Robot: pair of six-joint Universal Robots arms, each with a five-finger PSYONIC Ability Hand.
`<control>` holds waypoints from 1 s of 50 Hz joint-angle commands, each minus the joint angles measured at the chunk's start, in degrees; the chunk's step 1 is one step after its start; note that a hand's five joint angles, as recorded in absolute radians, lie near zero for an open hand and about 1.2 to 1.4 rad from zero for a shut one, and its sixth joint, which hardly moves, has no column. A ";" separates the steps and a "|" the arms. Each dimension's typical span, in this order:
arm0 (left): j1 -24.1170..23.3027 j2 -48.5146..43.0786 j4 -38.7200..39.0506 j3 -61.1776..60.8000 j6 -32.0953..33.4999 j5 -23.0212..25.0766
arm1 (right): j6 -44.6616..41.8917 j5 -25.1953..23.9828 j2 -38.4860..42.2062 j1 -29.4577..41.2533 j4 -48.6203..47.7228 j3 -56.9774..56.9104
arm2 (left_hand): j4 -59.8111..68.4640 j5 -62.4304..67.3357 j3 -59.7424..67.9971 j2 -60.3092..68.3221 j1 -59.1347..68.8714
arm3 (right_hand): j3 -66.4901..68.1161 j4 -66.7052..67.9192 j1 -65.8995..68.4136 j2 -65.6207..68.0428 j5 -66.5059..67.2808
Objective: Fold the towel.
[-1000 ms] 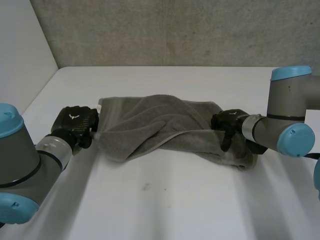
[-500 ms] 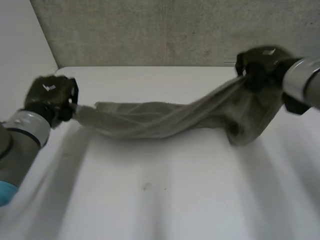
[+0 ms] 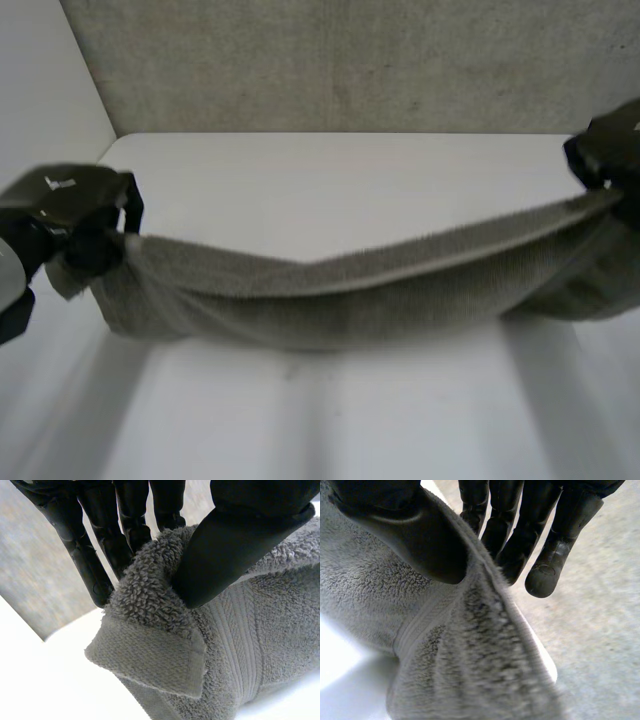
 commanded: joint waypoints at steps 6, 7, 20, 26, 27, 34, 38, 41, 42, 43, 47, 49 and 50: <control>-0.14 -15.83 7.21 2.53 7.41 0.07 | -9.53 2.63 15.67 0.77 -8.49 1.91 | 10.23 11.45 10.30 10.25 12.27 | 3.98 3.07 4.03 3.90 3.32; -0.32 -18.46 8.62 5.77 7.50 0.07 | -8.75 3.94 18.40 1.21 -12.43 -2.29 | 10.23 11.45 10.30 10.25 12.27 | 3.98 3.07 4.03 3.90 3.32; -3.66 -21.05 30.92 29.53 -2.59 -0.72 | 15.41 9.05 18.97 4.81 -39.99 -20.44 | 10.23 11.45 10.30 10.25 12.27 | 3.98 3.07 4.03 3.90 3.32; -2.43 -18.14 31.84 25.16 -6.56 -0.29 | 13.86 8.44 18.16 5.08 -29.02 -16.68 | 10.23 11.45 10.30 10.25 12.27 | 3.98 3.07 4.03 3.90 3.32; -2.43 -18.14 31.83 25.14 -6.56 -0.29 | 13.85 8.44 18.16 5.08 -29.00 -16.66 | 10.23 11.45 10.30 10.25 12.27 | 3.98 3.07 4.03 3.90 3.32; -1.11 -18.22 31.74 11.29 -6.12 0.15 | 8.06 5.46 17.63 4.73 -26.27 -1.67 | 10.23 11.45 10.30 10.25 12.27 | 3.98 3.07 4.03 3.90 3.32; -0.93 -18.05 32.71 4.31 -6.04 0.24 | 6.20 2.72 17.63 4.73 -26.80 5.22 | 10.23 11.45 10.30 10.25 12.27 | 3.98 3.07 4.03 3.90 3.32; -0.93 -17.96 33.85 -1.99 -4.73 0.24 | 4.63 0.97 17.55 4.64 -27.41 11.43 | 10.23 11.45 10.30 10.25 12.27 | 3.98 3.07 4.03 3.90 3.32; -0.85 -17.87 34.20 -5.06 -3.32 0.24 | 3.84 0.53 17.55 4.29 -27.94 14.33 | 10.23 11.45 10.30 10.25 12.27 | 3.98 3.07 4.03 3.90 3.32; -0.85 -17.87 34.21 -5.10 -3.31 0.24 | 3.83 0.53 17.55 4.29 -27.94 14.36 | 10.23 11.45 10.30 10.25 12.27 | 3.98 3.07 4.03 3.90 3.32; -1.02 -17.43 34.21 -13.16 2.64 0.33 | 0.59 0.26 15.80 2.97 -28.56 21.46 | 10.23 11.45 10.30 10.25 12.27 | 3.98 3.07 4.03 3.90 3.32; -1.11 -17.00 33.86 -15.79 4.84 0.33 | -0.99 0.44 13.87 2.45 -28.21 23.31 | 10.23 11.45 10.30 10.25 12.27 | 3.98 3.07 4.03 3.90 3.32; -1.11 -15.34 33.24 -18.17 6.95 0.16 | -2.75 0.70 11.51 1.74 -27.86 24.98 | 10.23 11.45 10.30 10.25 12.27 | 3.98 3.07 4.03 3.90 3.32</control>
